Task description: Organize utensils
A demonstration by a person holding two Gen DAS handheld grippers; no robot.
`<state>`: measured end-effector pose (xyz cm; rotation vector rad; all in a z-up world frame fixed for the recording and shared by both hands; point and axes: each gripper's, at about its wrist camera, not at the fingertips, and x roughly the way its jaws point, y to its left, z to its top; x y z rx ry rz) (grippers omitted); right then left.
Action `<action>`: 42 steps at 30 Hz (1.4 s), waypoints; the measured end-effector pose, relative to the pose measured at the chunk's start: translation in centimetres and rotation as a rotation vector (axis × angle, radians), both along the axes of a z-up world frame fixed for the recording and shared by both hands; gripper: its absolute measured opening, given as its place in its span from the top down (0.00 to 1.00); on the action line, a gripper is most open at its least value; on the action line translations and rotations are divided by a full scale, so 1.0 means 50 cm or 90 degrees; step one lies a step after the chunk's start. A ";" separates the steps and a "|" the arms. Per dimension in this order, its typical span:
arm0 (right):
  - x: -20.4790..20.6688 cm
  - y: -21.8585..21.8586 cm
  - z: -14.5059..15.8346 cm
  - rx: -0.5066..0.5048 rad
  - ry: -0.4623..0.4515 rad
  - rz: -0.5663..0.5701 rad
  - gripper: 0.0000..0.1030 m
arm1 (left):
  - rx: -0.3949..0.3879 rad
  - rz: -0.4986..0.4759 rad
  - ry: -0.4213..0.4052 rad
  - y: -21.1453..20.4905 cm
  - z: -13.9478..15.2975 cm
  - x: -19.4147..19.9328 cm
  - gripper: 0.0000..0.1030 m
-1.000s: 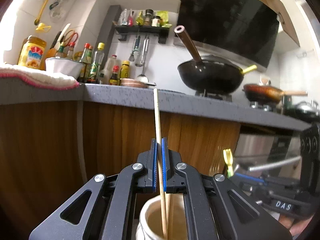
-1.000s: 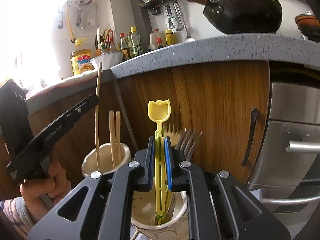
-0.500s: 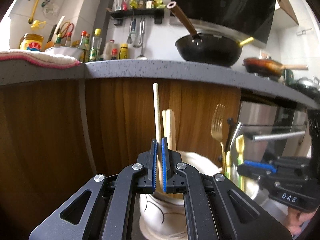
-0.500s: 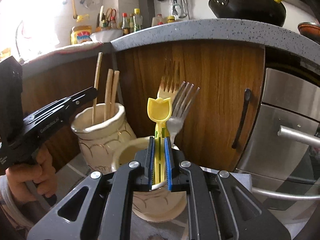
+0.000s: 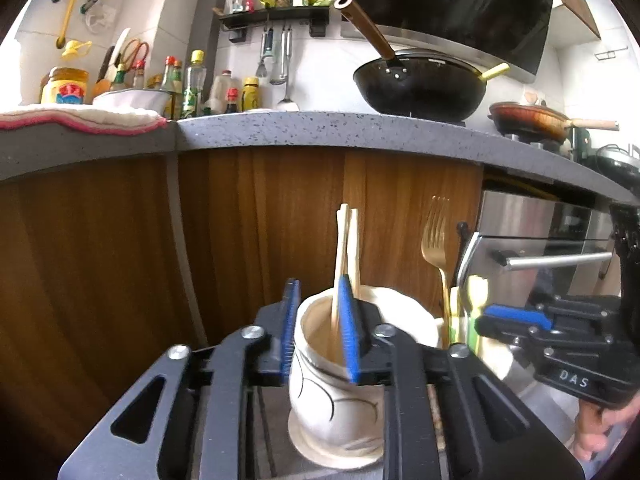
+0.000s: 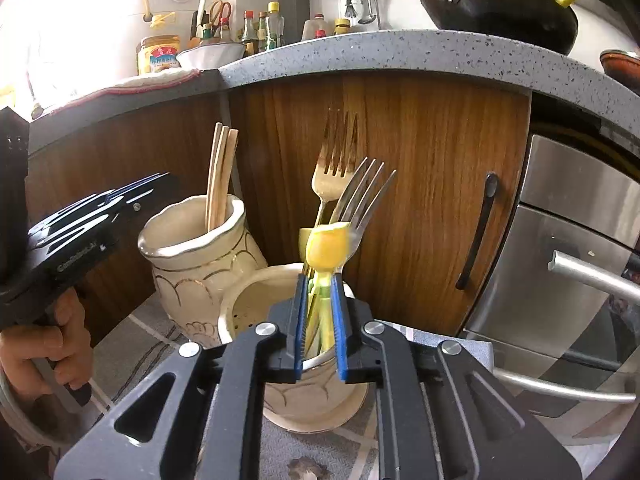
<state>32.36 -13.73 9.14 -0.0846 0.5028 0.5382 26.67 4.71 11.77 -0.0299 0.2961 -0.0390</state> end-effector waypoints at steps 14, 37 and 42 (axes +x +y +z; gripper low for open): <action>-0.078 -0.030 0.007 -0.017 -0.004 0.011 0.44 | -0.019 0.011 0.060 0.013 -0.017 -0.106 0.31; -0.104 -0.037 -0.188 -0.108 0.181 0.040 0.41 | -0.011 -0.088 0.318 -0.110 -0.209 -0.081 0.71; -0.078 -0.035 -0.198 -0.099 0.204 0.042 0.47 | 0.007 -0.097 0.361 -0.139 -0.234 -0.046 0.86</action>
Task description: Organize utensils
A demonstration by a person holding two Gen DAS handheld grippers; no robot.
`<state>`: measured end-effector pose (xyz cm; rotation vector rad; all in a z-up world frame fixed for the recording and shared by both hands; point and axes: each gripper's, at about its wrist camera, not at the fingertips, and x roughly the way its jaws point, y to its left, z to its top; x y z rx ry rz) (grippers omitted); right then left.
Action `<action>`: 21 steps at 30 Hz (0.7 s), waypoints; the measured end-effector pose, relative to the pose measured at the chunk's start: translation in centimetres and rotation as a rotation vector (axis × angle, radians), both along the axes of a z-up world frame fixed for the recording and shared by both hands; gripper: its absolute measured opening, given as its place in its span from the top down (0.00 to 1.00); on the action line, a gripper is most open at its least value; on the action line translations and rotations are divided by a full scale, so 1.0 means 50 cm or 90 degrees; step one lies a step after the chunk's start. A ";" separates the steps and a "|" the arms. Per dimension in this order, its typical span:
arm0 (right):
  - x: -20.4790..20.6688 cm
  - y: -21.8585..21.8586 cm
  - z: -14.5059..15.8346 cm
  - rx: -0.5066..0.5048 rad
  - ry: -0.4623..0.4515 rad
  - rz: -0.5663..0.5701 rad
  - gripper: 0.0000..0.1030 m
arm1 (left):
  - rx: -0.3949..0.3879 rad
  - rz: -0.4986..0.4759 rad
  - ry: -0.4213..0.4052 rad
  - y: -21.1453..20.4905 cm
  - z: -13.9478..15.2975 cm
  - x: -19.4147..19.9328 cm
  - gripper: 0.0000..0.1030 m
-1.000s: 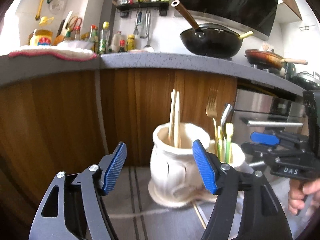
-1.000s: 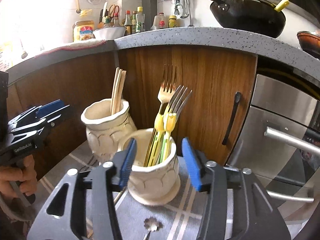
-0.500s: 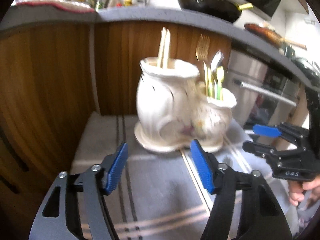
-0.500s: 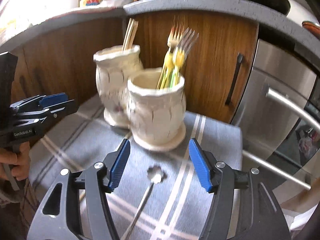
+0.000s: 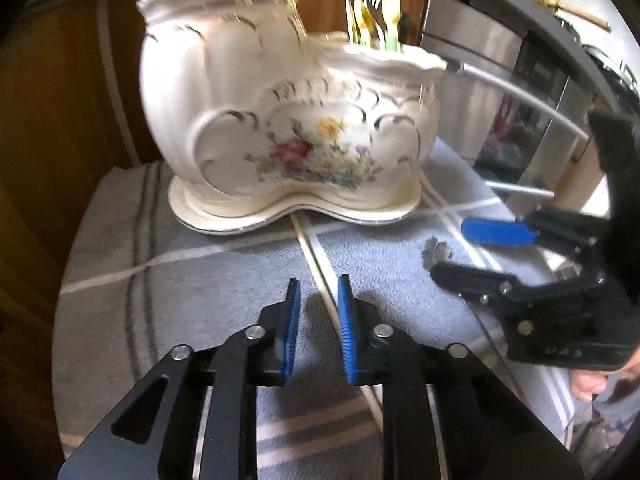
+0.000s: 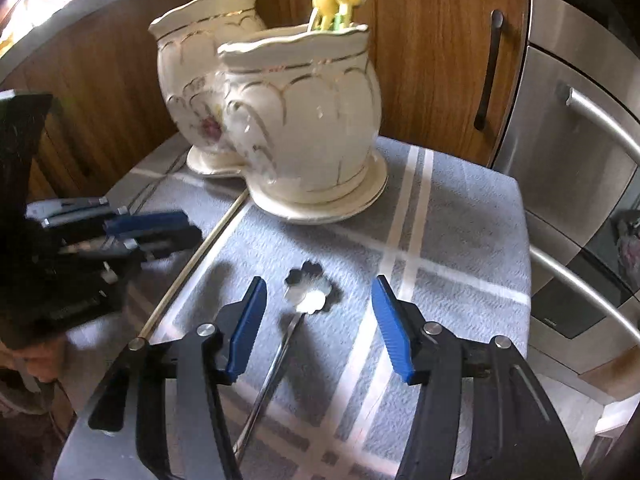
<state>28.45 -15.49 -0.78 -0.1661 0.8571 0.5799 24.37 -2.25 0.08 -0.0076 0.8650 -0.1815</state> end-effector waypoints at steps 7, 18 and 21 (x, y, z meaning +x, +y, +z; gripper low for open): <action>0.009 0.029 -0.008 -0.035 0.001 0.030 0.67 | 0.017 -0.007 0.001 -0.004 -0.013 -0.011 0.96; -0.028 0.037 -0.007 -0.046 -0.006 0.044 0.75 | -0.001 -0.003 0.007 0.051 -0.010 -0.087 0.97; -0.026 0.038 -0.008 -0.047 -0.005 0.044 0.75 | -0.002 -0.002 0.010 0.060 -0.010 -0.101 0.97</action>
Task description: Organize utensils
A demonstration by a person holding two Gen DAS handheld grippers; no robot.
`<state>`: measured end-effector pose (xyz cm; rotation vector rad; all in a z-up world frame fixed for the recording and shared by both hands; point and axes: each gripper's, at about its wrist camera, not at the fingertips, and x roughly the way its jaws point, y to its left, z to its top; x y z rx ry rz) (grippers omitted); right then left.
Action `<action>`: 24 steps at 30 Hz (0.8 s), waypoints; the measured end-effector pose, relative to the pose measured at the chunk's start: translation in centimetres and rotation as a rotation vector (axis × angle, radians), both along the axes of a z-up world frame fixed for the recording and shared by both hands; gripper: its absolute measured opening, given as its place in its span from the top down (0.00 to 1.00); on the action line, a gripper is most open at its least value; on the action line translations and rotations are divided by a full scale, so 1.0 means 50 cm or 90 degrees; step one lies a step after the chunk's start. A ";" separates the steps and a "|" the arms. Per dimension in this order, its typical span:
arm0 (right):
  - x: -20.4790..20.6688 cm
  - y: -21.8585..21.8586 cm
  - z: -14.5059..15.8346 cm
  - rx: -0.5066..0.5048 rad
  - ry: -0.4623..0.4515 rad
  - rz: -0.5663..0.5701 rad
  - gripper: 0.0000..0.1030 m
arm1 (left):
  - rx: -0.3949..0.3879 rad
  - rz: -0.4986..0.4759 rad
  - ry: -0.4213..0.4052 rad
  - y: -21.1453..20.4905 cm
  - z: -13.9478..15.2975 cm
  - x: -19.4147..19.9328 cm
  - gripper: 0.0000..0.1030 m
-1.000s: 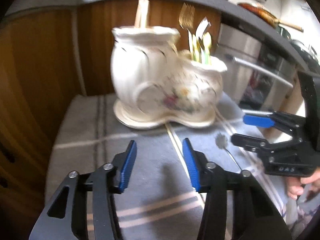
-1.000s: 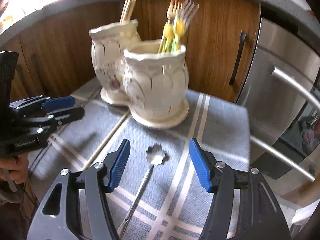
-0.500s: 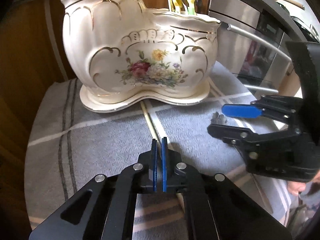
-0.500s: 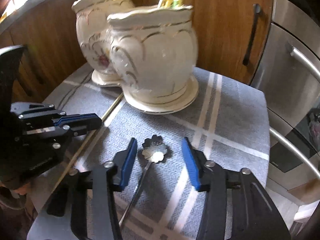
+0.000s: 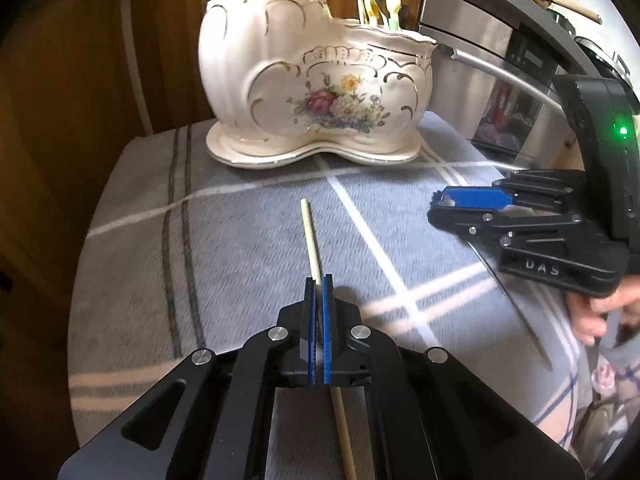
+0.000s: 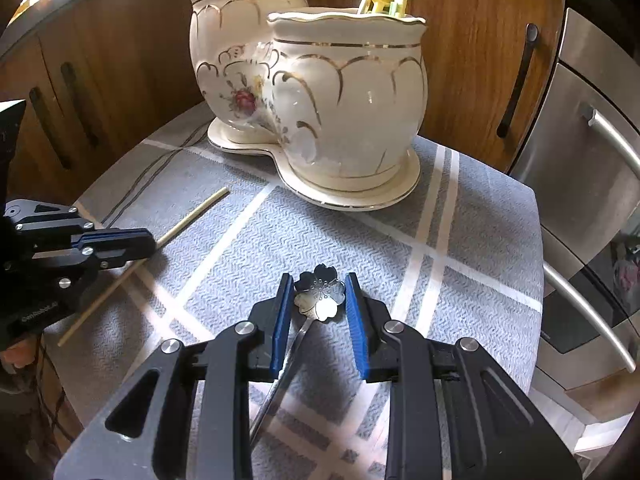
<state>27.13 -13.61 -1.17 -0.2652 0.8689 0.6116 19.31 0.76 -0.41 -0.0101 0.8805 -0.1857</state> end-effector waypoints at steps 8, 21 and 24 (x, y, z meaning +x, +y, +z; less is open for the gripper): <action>0.004 0.000 -0.001 -0.002 0.013 0.005 0.73 | 0.018 0.001 0.004 -0.004 0.002 -0.010 0.97; -0.003 -0.016 -0.008 0.003 0.013 0.032 0.72 | 0.041 -0.005 0.013 -0.009 0.000 -0.003 0.87; -0.003 -0.017 -0.013 0.002 0.008 0.036 0.72 | 0.049 -0.010 0.019 -0.010 0.001 0.001 0.87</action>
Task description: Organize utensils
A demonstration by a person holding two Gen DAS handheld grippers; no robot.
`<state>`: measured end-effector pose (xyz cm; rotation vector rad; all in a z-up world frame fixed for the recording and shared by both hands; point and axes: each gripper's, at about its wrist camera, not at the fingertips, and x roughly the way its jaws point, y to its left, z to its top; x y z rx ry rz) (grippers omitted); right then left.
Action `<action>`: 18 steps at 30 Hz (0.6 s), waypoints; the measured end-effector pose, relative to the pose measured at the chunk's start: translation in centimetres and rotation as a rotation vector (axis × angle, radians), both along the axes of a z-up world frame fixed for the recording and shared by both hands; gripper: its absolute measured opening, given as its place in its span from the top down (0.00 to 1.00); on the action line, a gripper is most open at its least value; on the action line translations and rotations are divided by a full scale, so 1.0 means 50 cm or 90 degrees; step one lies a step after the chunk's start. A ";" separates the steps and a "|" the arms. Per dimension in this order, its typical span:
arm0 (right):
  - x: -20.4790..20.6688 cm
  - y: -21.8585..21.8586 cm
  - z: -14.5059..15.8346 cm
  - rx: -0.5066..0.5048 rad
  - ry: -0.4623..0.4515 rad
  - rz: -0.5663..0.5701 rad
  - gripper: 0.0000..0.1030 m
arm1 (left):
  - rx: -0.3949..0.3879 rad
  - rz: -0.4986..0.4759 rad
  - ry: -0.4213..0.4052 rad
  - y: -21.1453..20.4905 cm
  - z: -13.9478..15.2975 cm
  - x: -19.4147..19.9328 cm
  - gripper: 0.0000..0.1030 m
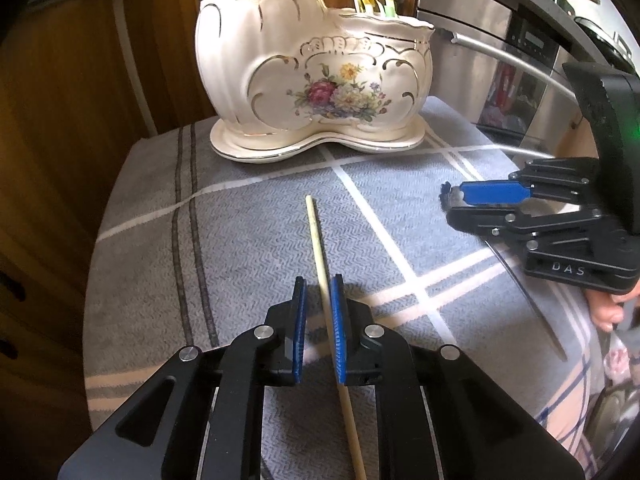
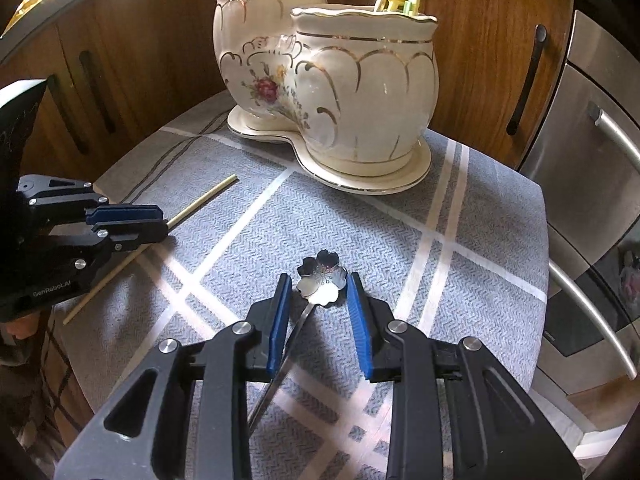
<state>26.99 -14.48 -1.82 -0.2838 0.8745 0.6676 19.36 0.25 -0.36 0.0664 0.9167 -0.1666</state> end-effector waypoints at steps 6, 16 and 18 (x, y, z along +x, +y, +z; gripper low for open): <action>-0.025 0.012 0.003 -0.013 -0.014 0.002 0.76 | 0.023 -0.016 0.011 -0.008 0.001 0.005 0.84; -0.031 0.028 0.013 -0.048 -0.032 -0.001 0.90 | 0.037 -0.010 0.022 0.006 0.000 0.008 0.56; -0.030 0.028 0.014 -0.049 -0.028 0.000 0.90 | 0.037 -0.012 0.026 0.007 0.001 0.009 0.56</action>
